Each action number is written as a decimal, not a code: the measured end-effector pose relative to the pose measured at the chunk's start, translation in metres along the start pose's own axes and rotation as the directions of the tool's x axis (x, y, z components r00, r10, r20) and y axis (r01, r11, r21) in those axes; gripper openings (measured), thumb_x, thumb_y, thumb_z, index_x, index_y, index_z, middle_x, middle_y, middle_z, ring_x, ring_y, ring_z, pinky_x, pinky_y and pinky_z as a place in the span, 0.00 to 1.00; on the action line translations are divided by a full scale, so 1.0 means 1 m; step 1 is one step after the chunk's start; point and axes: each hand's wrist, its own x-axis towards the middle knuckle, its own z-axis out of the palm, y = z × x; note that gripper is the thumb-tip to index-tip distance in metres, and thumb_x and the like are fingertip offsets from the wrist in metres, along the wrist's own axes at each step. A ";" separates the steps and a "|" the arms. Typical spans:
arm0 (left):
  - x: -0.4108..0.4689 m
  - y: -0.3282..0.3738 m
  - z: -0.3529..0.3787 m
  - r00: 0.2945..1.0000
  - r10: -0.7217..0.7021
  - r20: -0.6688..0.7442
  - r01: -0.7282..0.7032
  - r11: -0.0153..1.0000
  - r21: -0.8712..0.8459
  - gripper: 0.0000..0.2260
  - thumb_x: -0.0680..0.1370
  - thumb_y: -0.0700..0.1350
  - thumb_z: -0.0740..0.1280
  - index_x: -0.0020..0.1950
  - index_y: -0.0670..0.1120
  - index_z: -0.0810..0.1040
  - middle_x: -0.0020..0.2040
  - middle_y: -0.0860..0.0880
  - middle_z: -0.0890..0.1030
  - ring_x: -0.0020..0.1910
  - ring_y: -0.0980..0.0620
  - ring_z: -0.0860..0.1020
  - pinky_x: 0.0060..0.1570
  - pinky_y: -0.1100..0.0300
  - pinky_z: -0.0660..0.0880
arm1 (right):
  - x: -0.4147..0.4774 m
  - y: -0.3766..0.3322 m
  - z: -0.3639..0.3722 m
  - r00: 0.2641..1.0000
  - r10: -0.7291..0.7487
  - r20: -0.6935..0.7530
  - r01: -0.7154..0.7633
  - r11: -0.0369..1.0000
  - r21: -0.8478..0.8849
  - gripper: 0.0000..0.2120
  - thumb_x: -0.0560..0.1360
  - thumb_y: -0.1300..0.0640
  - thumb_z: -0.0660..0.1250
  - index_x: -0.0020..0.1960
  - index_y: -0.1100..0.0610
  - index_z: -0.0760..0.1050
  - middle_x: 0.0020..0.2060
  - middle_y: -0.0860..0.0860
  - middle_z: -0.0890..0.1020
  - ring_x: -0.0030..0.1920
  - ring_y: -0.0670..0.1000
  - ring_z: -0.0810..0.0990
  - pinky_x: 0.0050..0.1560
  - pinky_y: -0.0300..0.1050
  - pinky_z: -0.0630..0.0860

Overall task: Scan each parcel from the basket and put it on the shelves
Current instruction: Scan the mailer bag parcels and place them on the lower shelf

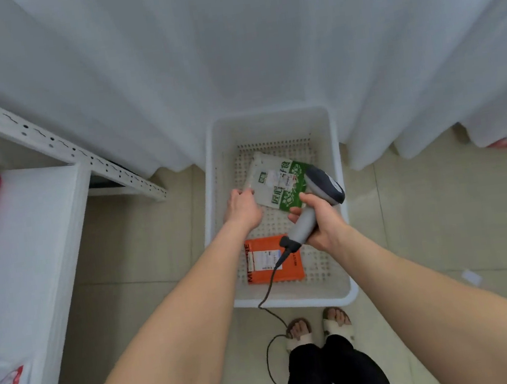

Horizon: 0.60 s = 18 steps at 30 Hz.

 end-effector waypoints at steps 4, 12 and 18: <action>0.042 -0.016 0.043 1.000 0.005 0.029 -0.006 1.000 0.013 0.24 0.78 0.39 0.63 0.74 0.45 0.64 0.71 0.43 0.63 0.66 0.42 0.70 0.65 0.48 0.70 | 0.056 0.018 -0.008 1.000 0.005 -0.006 -0.006 1.000 -0.016 0.03 0.76 0.57 0.70 0.47 0.54 0.76 0.43 0.55 0.82 0.45 0.52 0.81 0.52 0.54 0.77; 0.132 -0.071 0.153 0.993 -0.030 0.114 0.028 0.999 0.019 0.26 0.77 0.41 0.66 0.74 0.44 0.64 0.72 0.42 0.64 0.65 0.43 0.72 0.63 0.53 0.71 | 0.195 0.063 -0.042 0.999 0.029 -0.032 -0.033 0.991 -0.132 0.04 0.76 0.55 0.71 0.47 0.54 0.77 0.43 0.52 0.82 0.44 0.51 0.81 0.52 0.51 0.76; 0.216 -0.089 0.233 0.980 -0.115 0.163 0.162 0.936 -0.312 0.26 0.78 0.44 0.66 0.74 0.42 0.63 0.71 0.42 0.69 0.65 0.44 0.72 0.61 0.56 0.69 | 0.306 0.072 -0.056 1.000 -0.011 -0.011 0.010 0.988 -0.155 0.08 0.75 0.53 0.72 0.48 0.55 0.76 0.44 0.52 0.78 0.45 0.52 0.78 0.57 0.56 0.77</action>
